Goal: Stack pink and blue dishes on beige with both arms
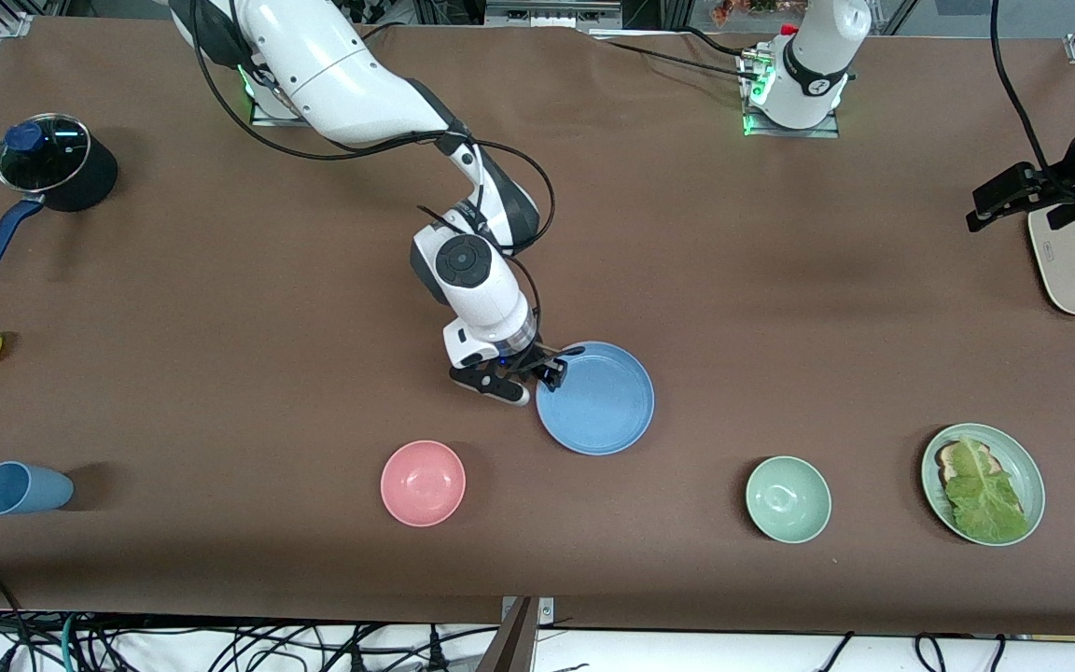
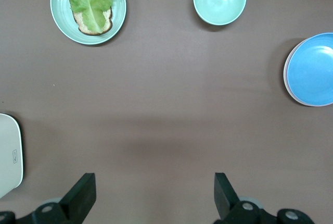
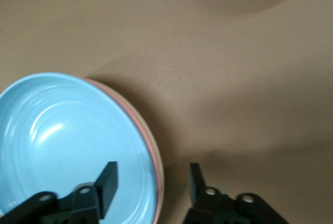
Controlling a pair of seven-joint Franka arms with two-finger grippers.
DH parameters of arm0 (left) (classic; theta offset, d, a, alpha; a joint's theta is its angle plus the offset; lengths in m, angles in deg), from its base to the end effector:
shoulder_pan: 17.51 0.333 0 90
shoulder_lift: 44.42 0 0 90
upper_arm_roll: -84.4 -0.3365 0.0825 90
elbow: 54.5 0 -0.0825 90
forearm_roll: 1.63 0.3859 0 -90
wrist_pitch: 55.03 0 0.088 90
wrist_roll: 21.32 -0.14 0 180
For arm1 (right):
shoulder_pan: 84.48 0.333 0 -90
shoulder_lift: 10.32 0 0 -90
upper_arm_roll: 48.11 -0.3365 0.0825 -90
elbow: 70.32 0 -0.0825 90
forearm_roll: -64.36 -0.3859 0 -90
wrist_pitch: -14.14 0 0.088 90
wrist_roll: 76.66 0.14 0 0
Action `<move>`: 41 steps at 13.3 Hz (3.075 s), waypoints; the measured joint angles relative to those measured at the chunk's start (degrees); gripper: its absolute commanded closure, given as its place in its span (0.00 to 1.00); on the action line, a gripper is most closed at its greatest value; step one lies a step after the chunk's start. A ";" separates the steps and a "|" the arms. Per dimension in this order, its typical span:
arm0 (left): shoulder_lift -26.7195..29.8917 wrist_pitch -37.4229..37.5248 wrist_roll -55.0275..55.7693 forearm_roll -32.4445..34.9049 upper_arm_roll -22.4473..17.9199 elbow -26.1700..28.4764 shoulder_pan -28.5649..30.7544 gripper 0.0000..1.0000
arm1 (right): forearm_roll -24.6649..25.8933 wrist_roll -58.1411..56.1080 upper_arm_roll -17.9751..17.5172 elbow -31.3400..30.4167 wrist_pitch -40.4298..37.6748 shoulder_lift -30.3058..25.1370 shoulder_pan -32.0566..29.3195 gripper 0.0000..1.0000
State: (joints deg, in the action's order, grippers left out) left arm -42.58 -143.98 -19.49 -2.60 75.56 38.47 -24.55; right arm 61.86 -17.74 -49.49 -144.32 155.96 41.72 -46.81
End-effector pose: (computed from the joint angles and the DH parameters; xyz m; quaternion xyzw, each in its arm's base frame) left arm 0.5416 0.0159 0.6034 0.9993 0.0316 -0.0192 0.0109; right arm 0.6235 0.5004 0.2040 -0.9715 0.1915 -0.0716 0.1196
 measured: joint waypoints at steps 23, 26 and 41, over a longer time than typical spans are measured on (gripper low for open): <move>-1.51 0.13 -4.38 0.00 -0.24 -0.24 0.43 0.00 | -3.56 -45.14 10.06 -1.92 -61.65 -35.08 -21.11 0.00; -1.51 0.16 -4.39 0.00 -0.24 -0.24 0.43 0.00 | -0.82 -45.22 5.89 -10.78 -58.38 -42.65 -24.64 0.00; -1.52 0.23 -4.40 0.00 -0.22 -0.24 0.43 0.00 | 3.30 -50.15 0.15 -20.60 -46.73 -51.20 -35.57 0.00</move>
State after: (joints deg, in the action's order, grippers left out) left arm -44.10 -143.75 -23.89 -2.60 75.35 38.23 -24.12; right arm 65.16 -67.89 -49.35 -164.92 109.23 -9.48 -82.38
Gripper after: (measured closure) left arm 0.000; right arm 0.000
